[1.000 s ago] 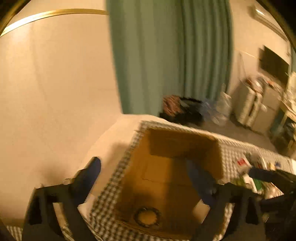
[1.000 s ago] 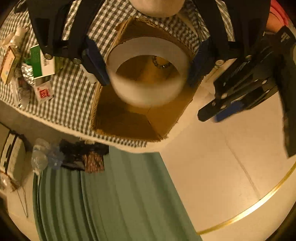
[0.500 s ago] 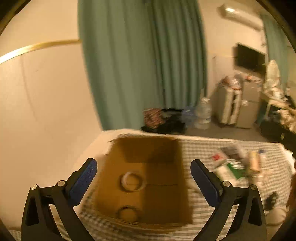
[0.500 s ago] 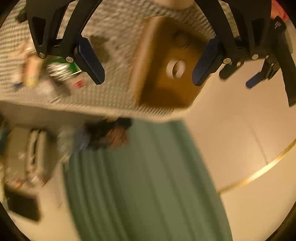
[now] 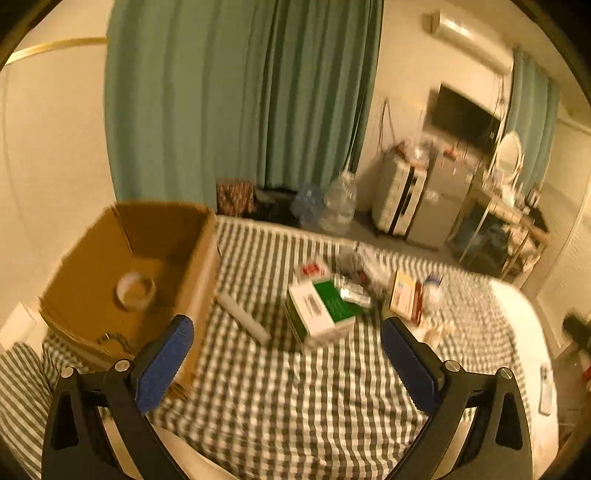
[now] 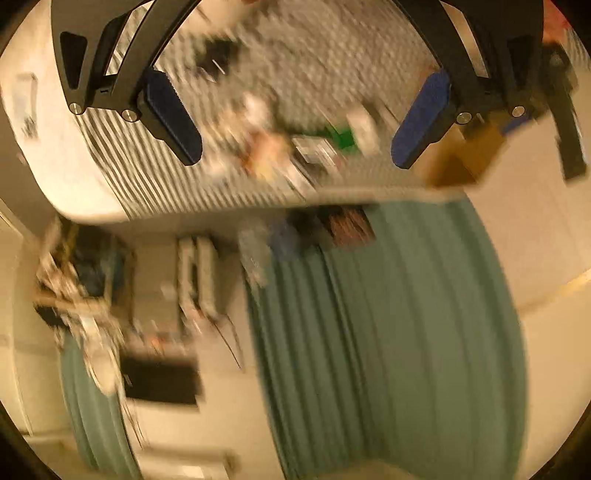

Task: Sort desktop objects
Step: 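Grasp the green-and-white medicine box with the left gripper while the right gripper grasps the black case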

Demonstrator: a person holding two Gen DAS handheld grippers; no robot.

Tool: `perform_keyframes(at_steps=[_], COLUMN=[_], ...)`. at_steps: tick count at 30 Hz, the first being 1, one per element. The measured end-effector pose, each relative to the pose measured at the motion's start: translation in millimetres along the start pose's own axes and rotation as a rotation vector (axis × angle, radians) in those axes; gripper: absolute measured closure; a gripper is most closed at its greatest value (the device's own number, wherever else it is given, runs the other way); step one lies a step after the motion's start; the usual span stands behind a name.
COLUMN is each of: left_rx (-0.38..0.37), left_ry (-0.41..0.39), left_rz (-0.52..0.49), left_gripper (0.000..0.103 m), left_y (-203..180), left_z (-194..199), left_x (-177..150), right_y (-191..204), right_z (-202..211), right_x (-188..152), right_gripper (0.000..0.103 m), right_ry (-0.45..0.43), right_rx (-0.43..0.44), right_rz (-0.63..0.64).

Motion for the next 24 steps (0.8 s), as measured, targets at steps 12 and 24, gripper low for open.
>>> perform_keyframes(at_steps=[12, 24], left_rx=[0.053, 0.106], left_ry=[0.159, 0.325], left_rz=[-0.098, -0.023], left_gripper=[0.0, 0.0], left_y=[-57.0, -67.6], left_z=[-102.3, -215.4], left_x=[-22.8, -19.7], right_y=[-91.1, -125.6], right_z=[-118.6, -207.3], right_x=[-75.6, -114.8], right_gripper=[0.001, 0.008], right_ry=[0.365, 0.614], right_rx=[-0.058, -0.093], right_rz=[-0.228, -0.347])
Point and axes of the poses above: each gripper's, at about its wrist camera, not at the fingertips, and z roughly against the way its jaws point, y to its left, x to its top, the point moved 1 cm from there along -z, roughly the way its jaws point
